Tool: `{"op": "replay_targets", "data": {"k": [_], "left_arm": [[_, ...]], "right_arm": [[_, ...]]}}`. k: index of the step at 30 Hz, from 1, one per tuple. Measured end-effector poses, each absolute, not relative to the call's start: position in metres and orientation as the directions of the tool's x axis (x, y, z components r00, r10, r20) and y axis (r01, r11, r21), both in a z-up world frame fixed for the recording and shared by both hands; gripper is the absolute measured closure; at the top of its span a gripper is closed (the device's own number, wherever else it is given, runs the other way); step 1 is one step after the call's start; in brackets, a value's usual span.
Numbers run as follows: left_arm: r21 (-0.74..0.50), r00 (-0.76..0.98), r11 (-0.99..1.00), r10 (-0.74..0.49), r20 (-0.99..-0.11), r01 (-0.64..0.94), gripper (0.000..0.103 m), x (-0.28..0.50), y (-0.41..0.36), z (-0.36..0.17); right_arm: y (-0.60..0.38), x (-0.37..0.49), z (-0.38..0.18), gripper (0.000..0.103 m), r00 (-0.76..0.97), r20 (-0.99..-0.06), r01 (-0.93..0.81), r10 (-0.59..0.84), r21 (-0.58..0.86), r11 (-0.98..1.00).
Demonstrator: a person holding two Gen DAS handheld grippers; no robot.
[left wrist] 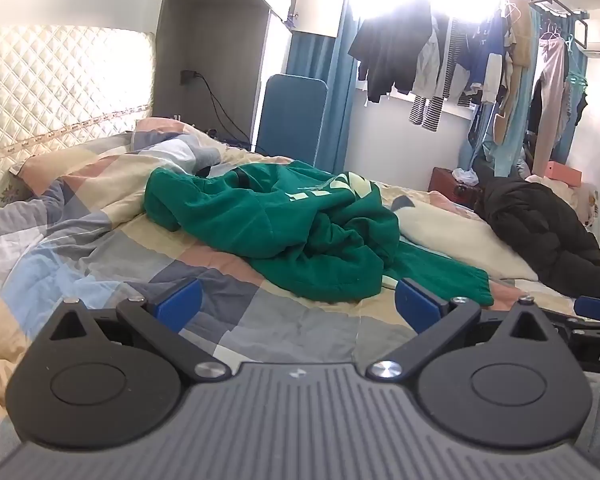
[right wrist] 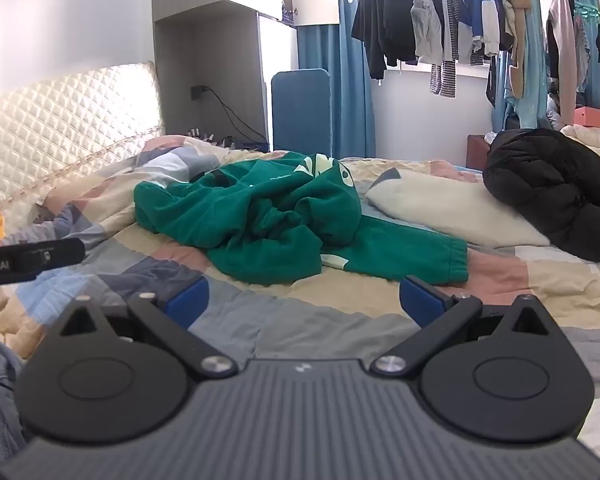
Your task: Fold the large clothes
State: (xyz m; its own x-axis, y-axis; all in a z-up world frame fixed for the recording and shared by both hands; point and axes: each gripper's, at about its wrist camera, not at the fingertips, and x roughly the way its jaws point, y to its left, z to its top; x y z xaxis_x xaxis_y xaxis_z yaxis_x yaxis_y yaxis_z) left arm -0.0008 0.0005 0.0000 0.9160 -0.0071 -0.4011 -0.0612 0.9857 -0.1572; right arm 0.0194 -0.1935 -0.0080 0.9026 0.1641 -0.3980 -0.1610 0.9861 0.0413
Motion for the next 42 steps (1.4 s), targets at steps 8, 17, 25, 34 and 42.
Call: {"op": "replay_targets", "data": {"k": [8,17,25,34,42], "left_arm": [[-0.14,0.91,0.989,-0.018,-0.413,-0.044,0.0,-0.006,0.0,-0.001],[-0.14,0.904,0.989,-0.025,-0.427,-0.039,0.0,0.006,0.0,-0.01],[-0.144,0.906,0.989,-0.024,-0.424,-0.042,0.0,0.007,0.002,-0.011],[-0.142,0.905,0.989,-0.029,-0.425,-0.035,0.0,0.008,0.001,-0.01],[-0.143,0.905,0.989,-0.031,-0.424,-0.033,0.0,0.008,0.0,-0.011]], "right_arm": [[-0.193,0.028,-0.008,0.0,0.888,-0.431,-0.154,0.158,0.045,0.987],[-0.198,0.029,-0.009,0.0,0.899,-0.419,-0.122,0.129,0.042,0.992],[-0.198,0.028,-0.008,0.0,0.901,-0.417,-0.113,0.117,0.036,0.993],[-0.199,0.028,-0.009,0.0,0.9,-0.419,-0.117,0.121,0.034,0.992],[-0.2,0.029,-0.011,0.0,0.898,-0.423,-0.111,0.118,0.041,0.993]]}}
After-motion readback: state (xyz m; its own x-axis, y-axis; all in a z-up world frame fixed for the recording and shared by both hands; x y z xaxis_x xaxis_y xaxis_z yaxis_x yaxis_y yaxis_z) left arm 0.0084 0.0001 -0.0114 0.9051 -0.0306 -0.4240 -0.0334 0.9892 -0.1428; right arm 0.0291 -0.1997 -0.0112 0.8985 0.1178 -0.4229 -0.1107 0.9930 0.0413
